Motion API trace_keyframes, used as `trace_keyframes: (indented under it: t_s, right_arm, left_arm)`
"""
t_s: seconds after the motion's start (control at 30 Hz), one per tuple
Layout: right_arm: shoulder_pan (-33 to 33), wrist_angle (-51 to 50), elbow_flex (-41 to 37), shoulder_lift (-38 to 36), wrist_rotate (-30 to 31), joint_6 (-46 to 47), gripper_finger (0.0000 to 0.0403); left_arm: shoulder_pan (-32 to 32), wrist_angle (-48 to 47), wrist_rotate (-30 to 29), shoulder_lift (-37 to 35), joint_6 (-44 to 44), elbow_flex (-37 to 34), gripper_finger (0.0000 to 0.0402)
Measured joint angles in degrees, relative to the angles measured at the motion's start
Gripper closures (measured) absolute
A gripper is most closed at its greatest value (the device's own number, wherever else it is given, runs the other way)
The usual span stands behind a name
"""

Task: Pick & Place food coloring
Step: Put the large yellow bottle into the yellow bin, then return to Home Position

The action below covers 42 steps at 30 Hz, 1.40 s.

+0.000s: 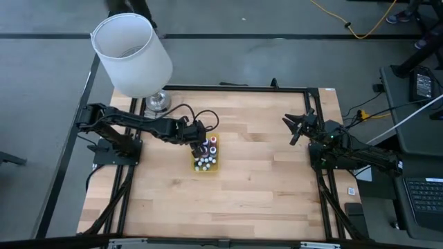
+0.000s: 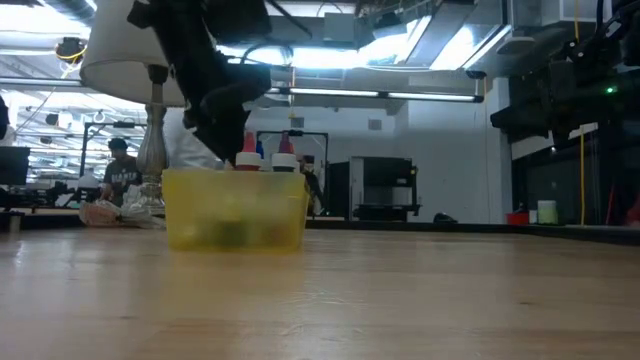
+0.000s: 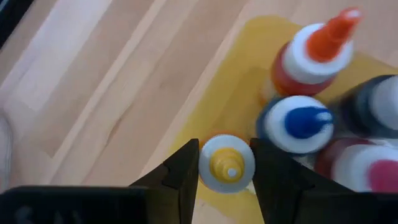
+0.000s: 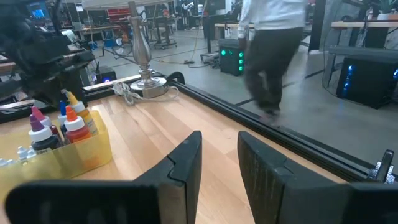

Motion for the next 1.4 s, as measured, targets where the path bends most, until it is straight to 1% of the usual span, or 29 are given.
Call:
trace_keyframes:
  t_s: [0.13,0.23,0.37,0.47,0.6,0.7,0.83,0.9,1.07,1.17,1.27,1.4]
  right_arm:
    - [0.0,0.0,0.0,0.0,0.0,0.0,0.0297]
    - [0.0,0.0,0.0,0.0,0.0,0.0,0.0297]
    - [0.0,0.0,0.0,0.0,0.0,0.0,0.0297]
    - [0.0,0.0,0.0,0.0,0.0,0.0,0.0297]
    - [0.0,0.0,0.0,0.0,0.0,0.0,0.0297]
    - [0.0,0.0,0.0,0.0,0.0,0.0,0.0297]
    - [0.0,0.0,0.0,0.0,0.0,0.0,0.0297]
    - [0.0,0.0,0.0,0.0,0.0,0.0,0.0297]
    - [0.0,0.0,0.0,0.0,0.0,0.0,0.0297]
    - [0.0,0.0,0.0,0.0,0.0,0.0,0.0297]
    - [0.0,0.0,0.0,0.0,0.0,0.0,0.0297]
    - [0.0,0.0,0.0,0.0,0.0,0.0,0.0297]
  left_arm:
    - [0.8,0.2,1.2,0.0,1.8,-0.1,0.0277]
    - [0.9,0.6,2.7,0.0,3.0,-0.1,0.0263]
    - [0.9,-0.2,2.5,0.0,3.0,0.6,0.0239]
    - [0.9,-1.3,2.2,0.0,3.3,2.9,0.0221]
    - [1.3,-3.4,2.0,-0.2,5.7,6.1,0.0194]
    - [1.3,-3.4,3.2,-1.2,7.2,7.4,0.0171]
    - [1.9,-2.7,6.8,-4.4,8.3,7.4,0.0133]
    - [3.0,-1.0,9.1,-7.0,8.6,6.2,0.0112]
    - [5.5,5.1,17.6,-12.7,8.6,1.8,0.0058]
    - [6.3,8.6,20.9,-16.0,10.4,-1.0,0.003]
    - [6.5,14.7,23.5,-19.4,14.7,-4.9,0.0016]
    - [6.5,27.2,23.3,-25.3,15.5,-12.2,0.0013]
